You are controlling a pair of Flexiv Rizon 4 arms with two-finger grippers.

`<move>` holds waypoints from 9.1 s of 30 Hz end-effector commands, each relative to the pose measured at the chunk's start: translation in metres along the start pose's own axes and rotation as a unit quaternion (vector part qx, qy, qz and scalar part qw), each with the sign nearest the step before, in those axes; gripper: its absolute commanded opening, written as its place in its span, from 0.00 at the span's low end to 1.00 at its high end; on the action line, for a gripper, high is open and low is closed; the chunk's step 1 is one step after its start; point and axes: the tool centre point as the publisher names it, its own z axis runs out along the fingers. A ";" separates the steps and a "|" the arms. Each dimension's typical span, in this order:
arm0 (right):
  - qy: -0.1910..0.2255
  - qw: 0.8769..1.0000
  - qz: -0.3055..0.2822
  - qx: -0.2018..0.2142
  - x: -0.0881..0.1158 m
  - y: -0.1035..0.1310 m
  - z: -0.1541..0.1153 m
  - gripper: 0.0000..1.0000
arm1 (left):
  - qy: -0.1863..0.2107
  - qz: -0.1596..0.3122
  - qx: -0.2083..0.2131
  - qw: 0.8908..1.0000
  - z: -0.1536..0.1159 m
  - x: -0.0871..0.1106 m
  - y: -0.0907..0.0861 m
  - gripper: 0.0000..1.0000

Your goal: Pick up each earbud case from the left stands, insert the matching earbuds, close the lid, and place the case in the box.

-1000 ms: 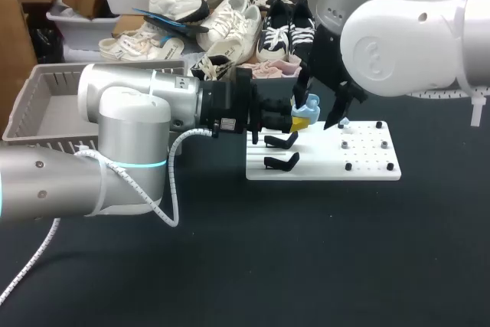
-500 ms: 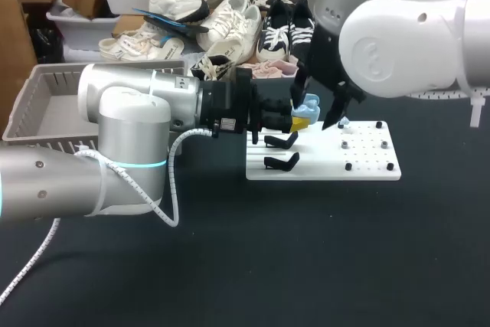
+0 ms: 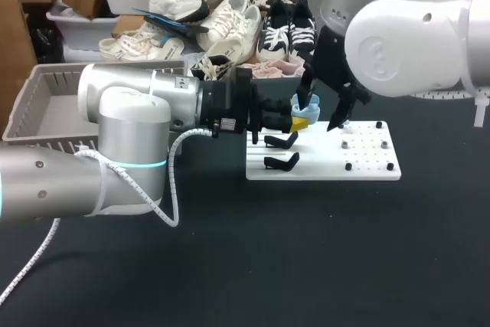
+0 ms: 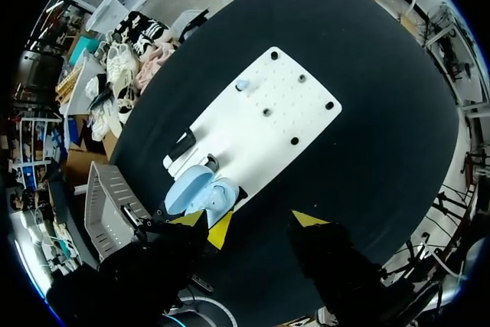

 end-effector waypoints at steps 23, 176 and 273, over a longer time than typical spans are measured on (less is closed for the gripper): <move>-0.066 0.988 -0.133 -0.043 -0.025 -0.036 -0.031 0.80 | 0.000 0.000 -0.002 1.000 0.000 0.000 -0.001 0.00; 0.041 0.959 -0.261 -0.100 -0.143 -0.001 0.121 0.22 | 0.000 0.000 -0.002 1.000 0.000 0.000 -0.001 0.00; 0.000 0.801 -0.598 0.008 0.015 0.018 -0.029 0.00 | 0.000 0.000 -0.002 1.000 0.000 0.000 -0.001 0.00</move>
